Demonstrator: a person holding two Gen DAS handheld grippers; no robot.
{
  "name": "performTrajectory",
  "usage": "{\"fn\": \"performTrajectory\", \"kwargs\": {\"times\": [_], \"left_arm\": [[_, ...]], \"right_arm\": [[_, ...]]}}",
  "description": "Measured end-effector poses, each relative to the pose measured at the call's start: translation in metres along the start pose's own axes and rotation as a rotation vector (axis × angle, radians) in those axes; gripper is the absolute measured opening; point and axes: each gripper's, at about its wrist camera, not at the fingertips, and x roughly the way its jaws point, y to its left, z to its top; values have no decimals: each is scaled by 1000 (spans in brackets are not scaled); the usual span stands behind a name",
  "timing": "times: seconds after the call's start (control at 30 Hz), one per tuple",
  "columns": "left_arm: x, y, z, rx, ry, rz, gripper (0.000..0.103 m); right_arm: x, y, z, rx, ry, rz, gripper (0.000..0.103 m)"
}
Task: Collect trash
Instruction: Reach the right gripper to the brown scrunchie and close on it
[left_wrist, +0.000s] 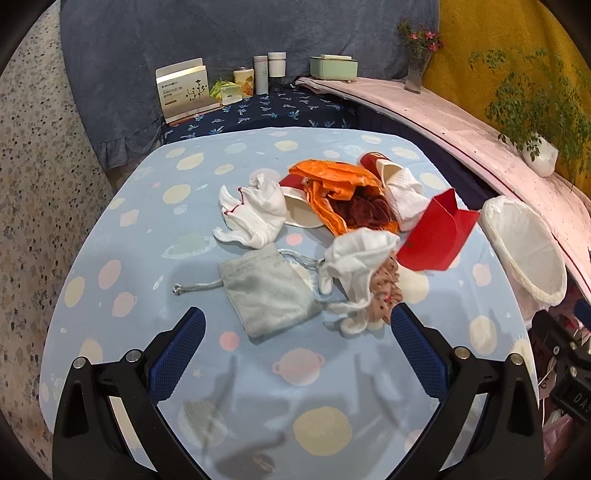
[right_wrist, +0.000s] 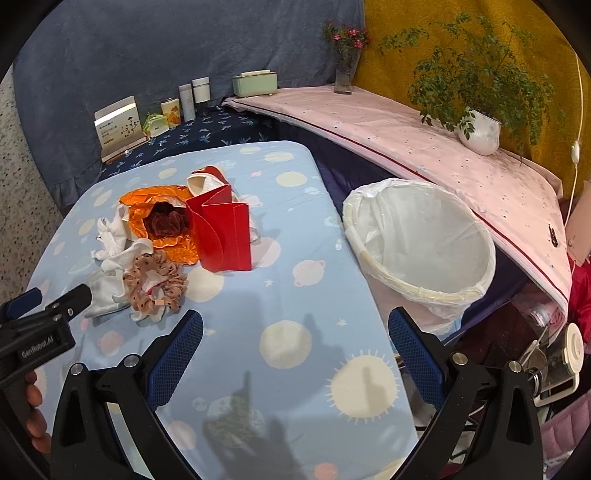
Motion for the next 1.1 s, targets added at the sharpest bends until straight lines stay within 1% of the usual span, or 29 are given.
{"fn": "performTrajectory", "kwargs": {"times": [0.17, 0.43, 0.47, 0.5, 0.53, 0.6, 0.63, 0.67, 0.7, 0.73, 0.77, 0.8, 0.93, 0.97, 1.0, 1.07, 1.1], "left_arm": [[11, 3, 11, 8, 4, -27, 96], [33, -9, 27, 39, 17, -79, 95], [37, -9, 29, 38, 22, -93, 90], [40, -10, 30, 37, 30, -112, 82], [45, -10, 32, 35, 47, -137, 76], [52, -10, 35, 26, 81, -189, 54], [55, -9, 36, 14, 99, -218, 49], [58, -8, 37, 5, 114, -245, 38], [59, -7, 36, -3, 122, -261, 28], [60, -7, 36, -9, 127, -270, 25], [60, -5, 35, -11, 127, -272, 18], [59, -4, 35, -10, 120, -267, 8], [52, 5, 32, -6, 94, -237, 6], [50, 9, 32, -5, 87, -227, 6], [48, 12, 31, -6, 83, -219, 6], [46, 18, 29, -11, 83, -207, 6], [46, 21, 28, -11, 84, -201, 6]], "right_arm": [[10, 10, 3, -2, 13, 8, 96], [23, 18, 7, 0, 31, 23, 96], [24, 19, 7, 1, 33, 26, 96], [26, 20, 7, 1, 36, 30, 96], [27, 21, 7, 0, 38, 33, 96], [31, 25, 8, -6, 41, 41, 96], [32, 27, 8, -10, 43, 47, 96], [33, 30, 9, -15, 44, 51, 95], [34, 32, 9, -19, 46, 55, 94], [35, 36, 10, -25, 48, 63, 91], [37, 39, 10, -30, 51, 70, 89], [38, 42, 11, -33, 53, 78, 88], [41, 57, 14, -45, 65, 137, 77], [42, 61, 14, -49, 68, 150, 73], [42, 66, 14, -55, 68, 167, 71], [44, 75, 14, -69, 75, 195, 62], [44, 80, 14, -75, 77, 211, 60]]}}
